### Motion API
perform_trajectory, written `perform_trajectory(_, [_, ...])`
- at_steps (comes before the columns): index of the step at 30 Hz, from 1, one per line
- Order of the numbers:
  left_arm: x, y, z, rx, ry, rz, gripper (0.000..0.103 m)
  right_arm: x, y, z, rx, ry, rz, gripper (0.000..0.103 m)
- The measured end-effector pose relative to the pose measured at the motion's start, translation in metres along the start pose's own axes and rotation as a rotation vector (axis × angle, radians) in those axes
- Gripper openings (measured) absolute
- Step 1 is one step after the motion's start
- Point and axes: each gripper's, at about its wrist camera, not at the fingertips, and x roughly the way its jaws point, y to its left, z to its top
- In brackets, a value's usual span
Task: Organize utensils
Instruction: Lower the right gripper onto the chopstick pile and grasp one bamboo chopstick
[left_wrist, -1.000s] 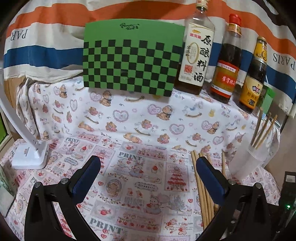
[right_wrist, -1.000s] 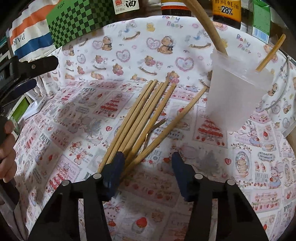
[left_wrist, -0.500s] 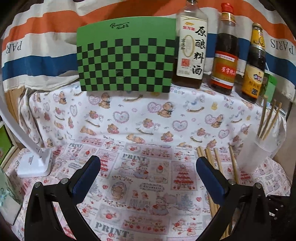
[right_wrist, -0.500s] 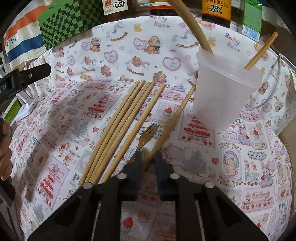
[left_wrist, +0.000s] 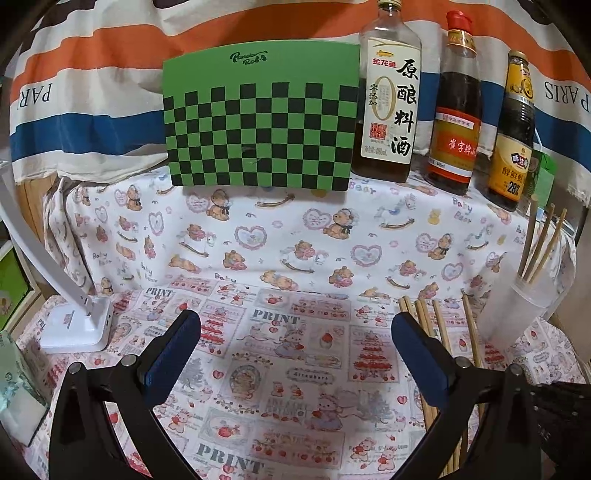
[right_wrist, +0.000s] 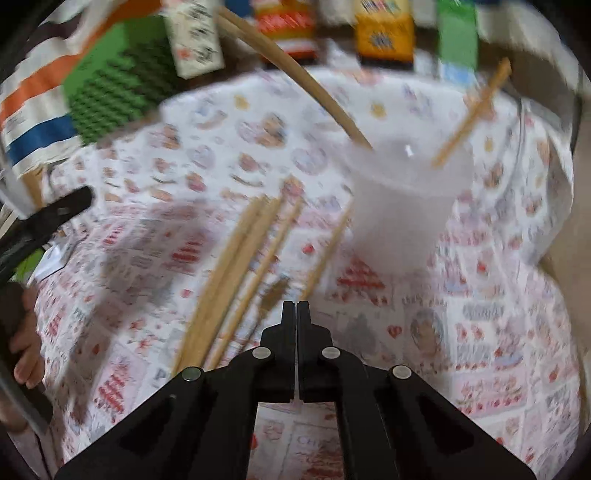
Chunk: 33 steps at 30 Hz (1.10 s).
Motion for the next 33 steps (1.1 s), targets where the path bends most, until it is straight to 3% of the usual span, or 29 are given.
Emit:
perform_trajectory(3, [0.001, -0.001, -0.001, 0.005, 0.003, -0.001, 0.102, 0.013, -0.011, 0.000, 0.051, 0.039, 0.041, 0.003])
perform_trajectory(5, [0.002, -0.002, -0.002, 0.008, 0.007, 0.008, 0.102, 0.012, -0.010, 0.001, 0.030, 0.020, 0.066, 0.007])
perform_trajectory(7, [0.005, -0.001, -0.002, 0.009, 0.018, 0.009, 0.102, 0.012, -0.009, 0.000, 0.013, -0.003, 0.074, 0.028])
perform_trajectory(8, [0.005, -0.001, -0.002, 0.004, 0.022, 0.006, 0.102, 0.012, -0.009, 0.000, 0.017, -0.001, 0.078, 0.029])
perform_trajectory(14, [-0.001, 0.000, 0.000, -0.009, 0.016, -0.009, 0.102, 0.018, -0.003, 0.000, -0.031, 0.014, 0.020, 0.029])
perform_trajectory(19, [0.001, -0.003, -0.001, -0.001, 0.022, -0.009, 0.102, 0.029, 0.005, -0.003, -0.061, 0.061, 0.042, 0.028])
perform_trajectory(23, [0.010, 0.000, -0.001, 0.015, 0.046, 0.007, 0.102, 0.030, 0.011, -0.006, -0.102, 0.060, -0.036, 0.025])
perform_trajectory(27, [0.017, 0.010, -0.002, -0.050, 0.103, -0.047, 0.102, 0.028, 0.010, -0.006, -0.099, 0.065, -0.019, 0.013])
perform_trajectory(30, [0.021, 0.012, -0.003, -0.064, 0.142, -0.097, 0.102, 0.026, 0.008, -0.007, -0.078, 0.083, -0.007, 0.010])
perform_trajectory(33, [0.020, 0.009, -0.005, -0.054, 0.138, -0.084, 0.102, 0.022, 0.009, -0.008, -0.062, 0.096, 0.026, 0.008])
